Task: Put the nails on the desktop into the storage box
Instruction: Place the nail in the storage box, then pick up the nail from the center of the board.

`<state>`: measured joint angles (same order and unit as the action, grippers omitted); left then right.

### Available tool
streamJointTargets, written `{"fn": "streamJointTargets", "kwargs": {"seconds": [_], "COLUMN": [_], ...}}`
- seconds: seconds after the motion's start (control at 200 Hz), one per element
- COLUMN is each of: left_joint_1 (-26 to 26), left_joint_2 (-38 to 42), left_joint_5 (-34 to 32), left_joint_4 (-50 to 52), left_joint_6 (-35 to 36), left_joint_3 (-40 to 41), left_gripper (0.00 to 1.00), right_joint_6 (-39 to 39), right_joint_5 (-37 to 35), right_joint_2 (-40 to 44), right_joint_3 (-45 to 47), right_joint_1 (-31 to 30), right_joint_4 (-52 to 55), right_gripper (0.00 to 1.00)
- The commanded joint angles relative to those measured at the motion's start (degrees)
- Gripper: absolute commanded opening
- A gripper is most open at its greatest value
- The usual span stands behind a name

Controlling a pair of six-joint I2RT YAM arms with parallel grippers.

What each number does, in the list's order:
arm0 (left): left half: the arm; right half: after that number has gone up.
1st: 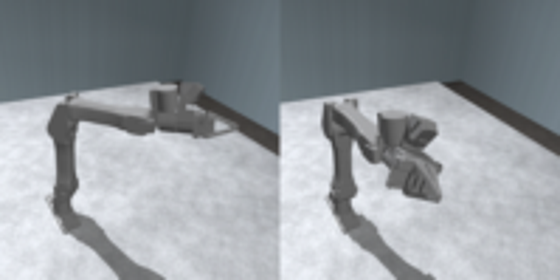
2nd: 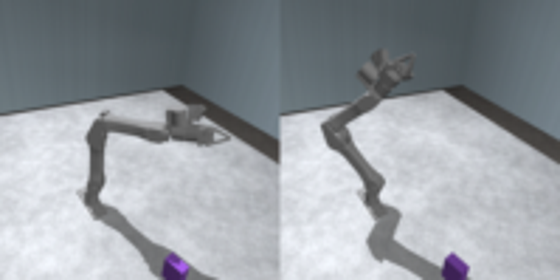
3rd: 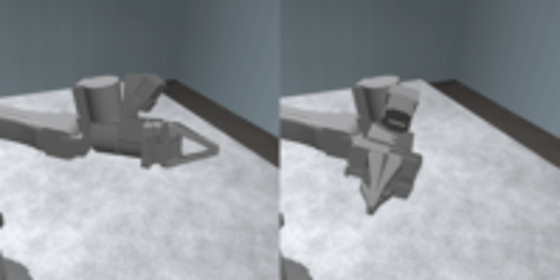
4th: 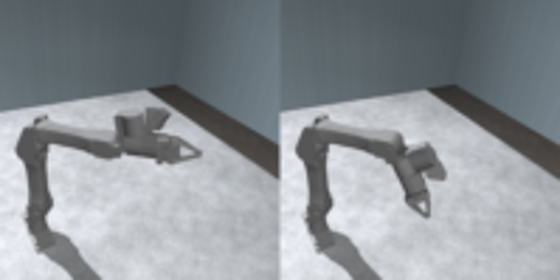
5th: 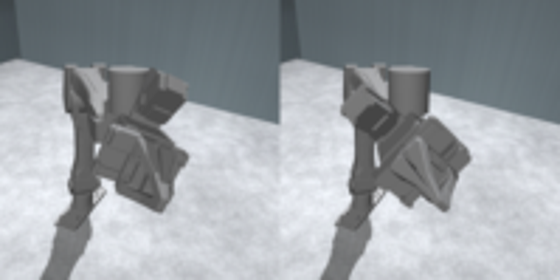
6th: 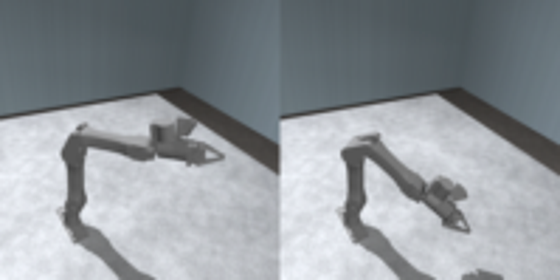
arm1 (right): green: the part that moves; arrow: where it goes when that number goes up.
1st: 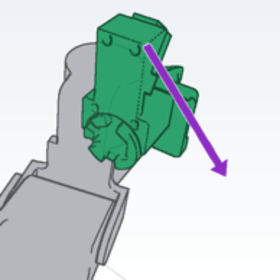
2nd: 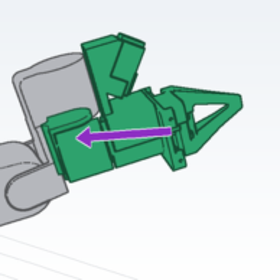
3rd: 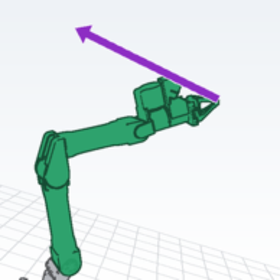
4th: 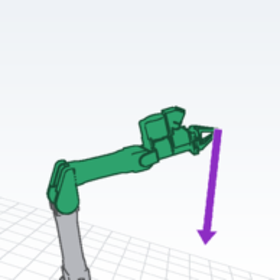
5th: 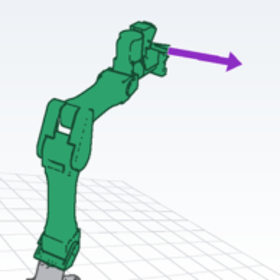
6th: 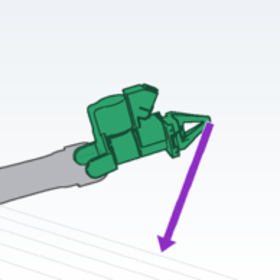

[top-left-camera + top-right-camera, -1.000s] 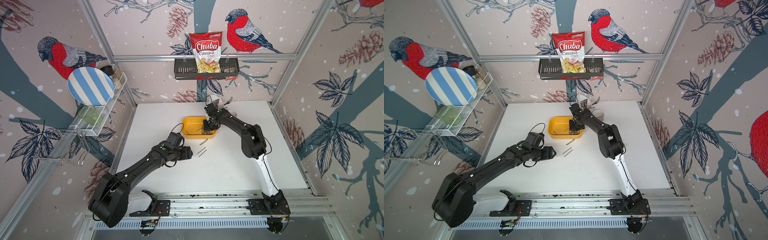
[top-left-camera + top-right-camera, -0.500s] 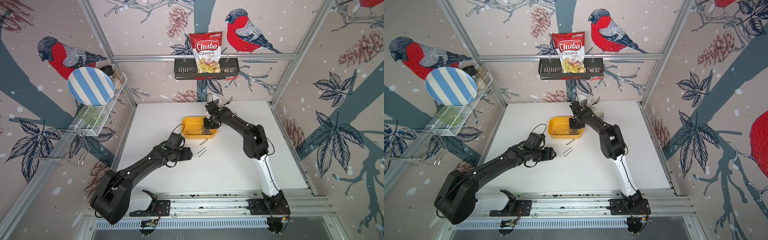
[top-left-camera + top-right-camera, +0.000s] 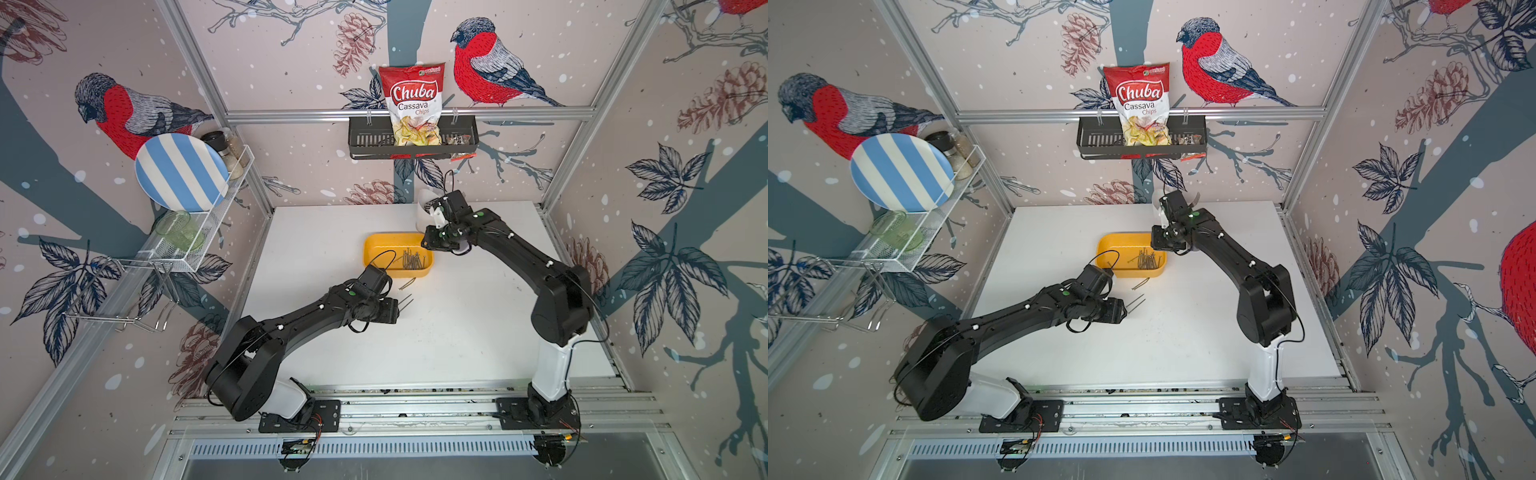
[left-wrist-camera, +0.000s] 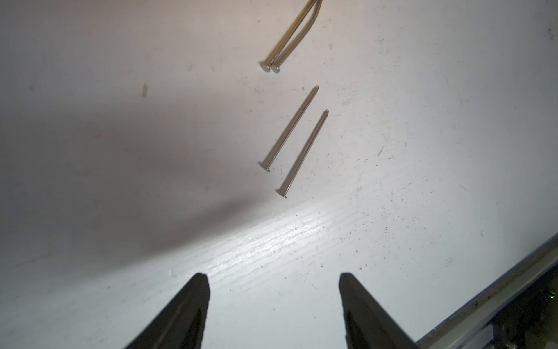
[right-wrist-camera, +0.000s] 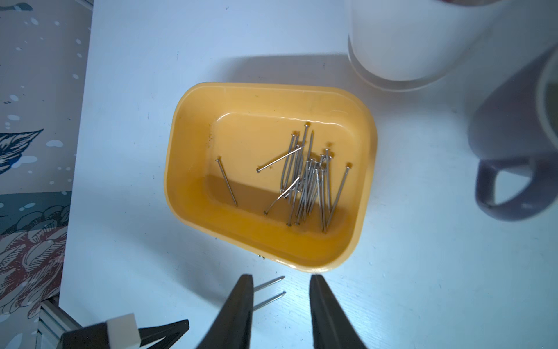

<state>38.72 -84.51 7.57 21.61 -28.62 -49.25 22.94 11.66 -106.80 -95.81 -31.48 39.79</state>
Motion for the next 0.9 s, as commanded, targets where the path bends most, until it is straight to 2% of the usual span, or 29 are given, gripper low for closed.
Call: {"fn": "streamJointTargets", "kwargs": {"seconds": [0.0, 0.165, 0.29, 0.895], "left_joint_1": [0.65, 1.0, 1.57, 2.64], "left_joint_2": [-2.35, -5.25, -7.29, -16.93], "left_joint_5": [-1.24, -1.16, -0.98, -0.89], "left_joint_4": [-0.29, 0.12, -0.2, -0.25], "left_joint_6": [2.14, 3.3, 3.4, 6.47], "left_joint_3": [-1.51, -2.59, -3.14, -7.61], "left_gripper": [0.7, 0.69, 0.69, 0.67], "right_joint_6": [1.67, 3.24, 3.75, 3.34], "right_joint_5": [1.4, 1.01, 0.73, 0.85], "right_joint_2": [7.37, 18.97, 24.05, 27.53], "right_joint_3": [8.98, 23.21, 28.94, 30.73], "right_joint_1": [0.06, 0.46, 1.22, 1.94], "right_joint_4": [-7.49, -15.92, -18.94, -16.72], "right_gripper": [0.48, 0.57, 0.59, 0.6]}}
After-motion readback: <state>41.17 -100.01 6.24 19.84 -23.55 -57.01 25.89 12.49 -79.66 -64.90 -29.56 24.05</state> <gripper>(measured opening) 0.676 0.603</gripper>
